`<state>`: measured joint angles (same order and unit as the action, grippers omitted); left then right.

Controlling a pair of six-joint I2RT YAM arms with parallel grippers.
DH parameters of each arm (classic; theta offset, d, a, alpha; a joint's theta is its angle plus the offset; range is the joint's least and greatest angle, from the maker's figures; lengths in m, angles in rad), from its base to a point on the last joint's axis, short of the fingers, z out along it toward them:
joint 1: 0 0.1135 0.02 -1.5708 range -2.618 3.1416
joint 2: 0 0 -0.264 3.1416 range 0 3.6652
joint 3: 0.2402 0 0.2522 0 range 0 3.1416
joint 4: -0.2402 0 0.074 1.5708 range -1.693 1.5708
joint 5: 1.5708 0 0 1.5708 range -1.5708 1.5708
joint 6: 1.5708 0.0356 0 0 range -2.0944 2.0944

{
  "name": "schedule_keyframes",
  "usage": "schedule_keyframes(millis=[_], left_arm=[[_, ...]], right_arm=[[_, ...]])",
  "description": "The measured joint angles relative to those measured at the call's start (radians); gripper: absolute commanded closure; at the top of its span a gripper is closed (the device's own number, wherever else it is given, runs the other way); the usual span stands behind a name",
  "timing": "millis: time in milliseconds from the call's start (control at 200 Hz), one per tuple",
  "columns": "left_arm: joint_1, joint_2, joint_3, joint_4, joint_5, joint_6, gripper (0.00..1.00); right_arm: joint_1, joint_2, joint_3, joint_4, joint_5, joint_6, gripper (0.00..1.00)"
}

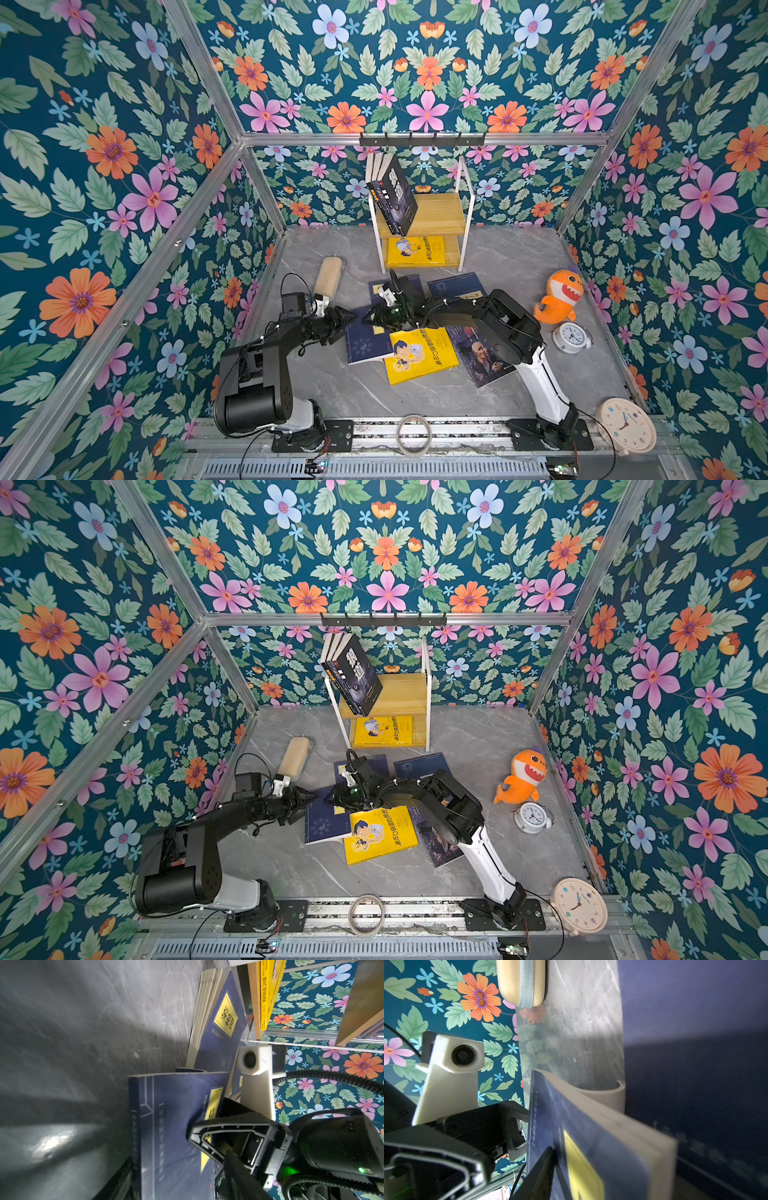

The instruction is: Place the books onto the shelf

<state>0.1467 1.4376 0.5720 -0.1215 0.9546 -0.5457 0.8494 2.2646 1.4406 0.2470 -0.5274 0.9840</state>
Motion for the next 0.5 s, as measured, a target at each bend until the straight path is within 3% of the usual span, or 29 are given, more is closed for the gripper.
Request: schedule_keyframes(millis=[235,430,500], left_arm=[[0.006,-0.042,0.032,-0.047,-0.018,0.028,1.00],[0.018,-0.129,0.079,-0.104,-0.016,0.066,1.00],[0.020,-0.155,0.117,-0.129,-0.016,0.089,1.00]], right_arm=[[-0.001,-0.070,-0.021,-0.050,0.050,0.002,0.51],[-0.001,-0.185,-0.089,-0.067,0.070,-0.001,0.41],[-0.004,-0.245,-0.135,-0.050,0.076,0.000,0.34]])
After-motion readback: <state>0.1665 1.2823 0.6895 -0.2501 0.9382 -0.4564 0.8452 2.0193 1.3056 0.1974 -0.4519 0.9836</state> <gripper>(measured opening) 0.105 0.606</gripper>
